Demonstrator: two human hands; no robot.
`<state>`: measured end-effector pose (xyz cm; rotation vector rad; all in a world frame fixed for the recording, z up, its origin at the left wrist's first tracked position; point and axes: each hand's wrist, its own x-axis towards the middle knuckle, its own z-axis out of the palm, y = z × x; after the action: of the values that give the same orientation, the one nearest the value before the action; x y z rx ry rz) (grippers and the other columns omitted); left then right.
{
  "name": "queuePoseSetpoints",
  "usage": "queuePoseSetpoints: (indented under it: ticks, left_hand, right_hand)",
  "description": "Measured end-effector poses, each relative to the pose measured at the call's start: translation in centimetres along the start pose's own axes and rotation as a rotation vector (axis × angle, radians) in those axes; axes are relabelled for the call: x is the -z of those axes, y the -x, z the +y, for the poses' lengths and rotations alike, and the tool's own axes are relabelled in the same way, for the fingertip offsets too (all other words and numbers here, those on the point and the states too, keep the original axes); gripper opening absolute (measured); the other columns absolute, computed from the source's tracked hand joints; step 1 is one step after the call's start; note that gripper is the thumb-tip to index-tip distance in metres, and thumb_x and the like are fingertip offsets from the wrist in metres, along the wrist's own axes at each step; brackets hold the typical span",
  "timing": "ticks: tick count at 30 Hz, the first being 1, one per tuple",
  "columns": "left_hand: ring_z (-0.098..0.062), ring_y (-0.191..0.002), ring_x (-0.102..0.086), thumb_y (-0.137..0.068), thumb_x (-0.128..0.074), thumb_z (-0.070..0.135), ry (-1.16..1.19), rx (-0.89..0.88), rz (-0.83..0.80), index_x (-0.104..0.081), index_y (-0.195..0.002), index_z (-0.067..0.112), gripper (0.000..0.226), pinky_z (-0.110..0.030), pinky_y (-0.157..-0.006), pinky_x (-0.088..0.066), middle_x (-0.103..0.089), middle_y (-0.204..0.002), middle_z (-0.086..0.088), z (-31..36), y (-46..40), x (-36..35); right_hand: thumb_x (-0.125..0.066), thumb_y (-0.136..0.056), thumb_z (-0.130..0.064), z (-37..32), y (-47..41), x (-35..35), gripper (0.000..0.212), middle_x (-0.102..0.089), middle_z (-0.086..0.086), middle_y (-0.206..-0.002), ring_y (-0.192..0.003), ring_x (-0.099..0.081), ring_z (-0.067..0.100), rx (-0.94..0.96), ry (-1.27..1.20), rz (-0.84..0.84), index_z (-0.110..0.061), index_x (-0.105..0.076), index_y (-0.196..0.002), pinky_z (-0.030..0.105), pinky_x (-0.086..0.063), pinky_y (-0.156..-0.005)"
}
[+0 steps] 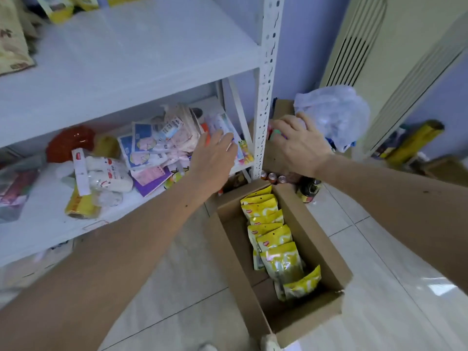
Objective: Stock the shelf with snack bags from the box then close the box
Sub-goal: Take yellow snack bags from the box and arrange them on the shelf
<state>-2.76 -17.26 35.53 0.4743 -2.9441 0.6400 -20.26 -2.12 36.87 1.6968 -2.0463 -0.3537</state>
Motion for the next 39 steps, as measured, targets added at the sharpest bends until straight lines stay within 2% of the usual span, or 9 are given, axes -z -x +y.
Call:
queuePoseSetpoints:
  ticks: [5,12,16,18,21,26,30,35,39]
  left_hand:
    - [-0.031,-0.13,-0.042,-0.088,-0.064,0.027,0.061,-0.01,-0.04,-0.059,-0.12,0.011,0.036,-0.048,-0.102,-0.037,-0.049,-0.14,-0.008,4.1,2.8,-2.5]
    - [-0.029,-0.124,-0.045,-0.084,-0.067,0.031,0.139,-0.031,-0.133,-0.058,-0.117,0.013,0.038,-0.046,-0.1,-0.038,-0.053,-0.13,-0.006,10.1,7.7,-7.0]
    - [-0.027,-0.128,-0.039,-0.091,-0.056,0.038,0.22,-0.033,-0.231,-0.051,-0.124,0.014,0.041,-0.044,-0.101,-0.035,-0.045,-0.136,-0.005,14.3,11.1,-9.9]
    - [-0.025,-0.129,-0.037,-0.094,-0.052,0.04,0.239,-0.031,-0.271,-0.047,-0.128,0.015,0.042,-0.043,-0.103,-0.033,-0.042,-0.139,-0.003,16.5,12.4,-11.4]
    - [-0.025,-0.133,-0.033,-0.096,-0.048,0.04,0.306,0.01,-0.347,-0.045,-0.132,0.016,0.044,-0.043,-0.109,-0.029,-0.04,-0.143,-0.003,19.7,14.1,-13.8]
    - [-0.024,-0.133,-0.032,-0.098,-0.045,0.038,0.394,0.048,-0.459,-0.042,-0.136,0.014,0.045,-0.036,-0.104,-0.031,-0.039,-0.143,-0.002,25.7,16.1,-18.2]
    - [-0.023,-0.127,-0.039,-0.099,-0.044,0.04,0.431,0.083,-0.516,-0.04,-0.137,0.014,0.047,-0.034,-0.098,-0.038,-0.042,-0.139,-0.002,30.1,16.8,-22.2]
    - [-0.026,-0.118,-0.047,-0.098,-0.048,0.039,0.473,0.181,-0.614,-0.044,-0.131,0.014,0.042,-0.038,-0.088,-0.045,-0.048,-0.128,-0.006,34.4,17.0,-27.8]
    - [-0.029,-0.115,-0.051,-0.097,-0.05,0.039,0.539,0.26,-0.689,-0.042,-0.131,0.013,0.044,-0.041,-0.085,-0.048,-0.05,-0.126,-0.01,37.0,16.8,-31.9]
  right_hand:
    - [-0.071,-0.065,-0.014,-2.5,4.1,-3.2,0.035,-0.054,0.014,-0.121,-0.116,-0.046,0.035,-0.013,-0.05,-0.104,-0.008,-0.066,-0.099,0.051,-0.024,-0.105]
    - [-0.072,-0.066,-0.01,-6.3,10.6,-7.2,0.034,-0.06,0.014,-0.115,-0.108,-0.054,0.035,-0.032,-0.113,-0.106,-0.007,-0.07,-0.099,0.05,-0.026,-0.101]
    - [-0.06,-0.07,-0.011,-8.4,15.2,-10.4,0.046,-0.059,0.016,-0.118,-0.107,-0.055,0.036,-0.034,-0.158,-0.108,-0.002,-0.063,-0.115,0.05,-0.025,-0.098]
    - [-0.052,-0.074,-0.015,-9.4,17.4,-12.0,0.046,-0.057,0.016,-0.122,-0.111,-0.052,0.037,-0.039,-0.165,-0.167,-0.004,-0.062,-0.117,0.051,-0.025,-0.102]
    - [-0.059,-0.076,-0.018,-10.6,19.9,-14.6,0.038,-0.055,0.012,-0.124,-0.116,-0.049,0.034,-0.016,-0.16,-0.278,-0.011,-0.064,-0.113,0.05,-0.021,-0.107]
    - [-0.056,-0.081,-0.025,-12.3,23.4,-19.8,0.048,-0.045,0.007,-0.135,-0.126,-0.039,0.03,0.044,-0.196,-0.441,-0.015,-0.051,-0.129,0.048,-0.02,-0.112]
    - [-0.059,-0.082,-0.042,-13.8,25.6,-24.7,0.059,-0.041,0.001,-0.134,-0.127,-0.035,0.024,0.135,-0.216,-0.6,-0.022,-0.04,-0.134,0.042,-0.021,-0.111]
    - [-0.064,-0.071,-0.062,-15.9,27.9,-31.4,0.08,-0.046,-0.002,-0.134,-0.124,-0.041,0.022,0.263,-0.21,-0.734,-0.026,-0.039,-0.137,0.042,-0.028,-0.106]
    - [-0.064,-0.074,-0.062,-17.4,29.0,-35.3,0.067,-0.054,-0.004,-0.125,-0.12,-0.045,0.02,0.34,-0.233,-0.816,-0.027,-0.048,-0.13,0.041,-0.027,-0.106]
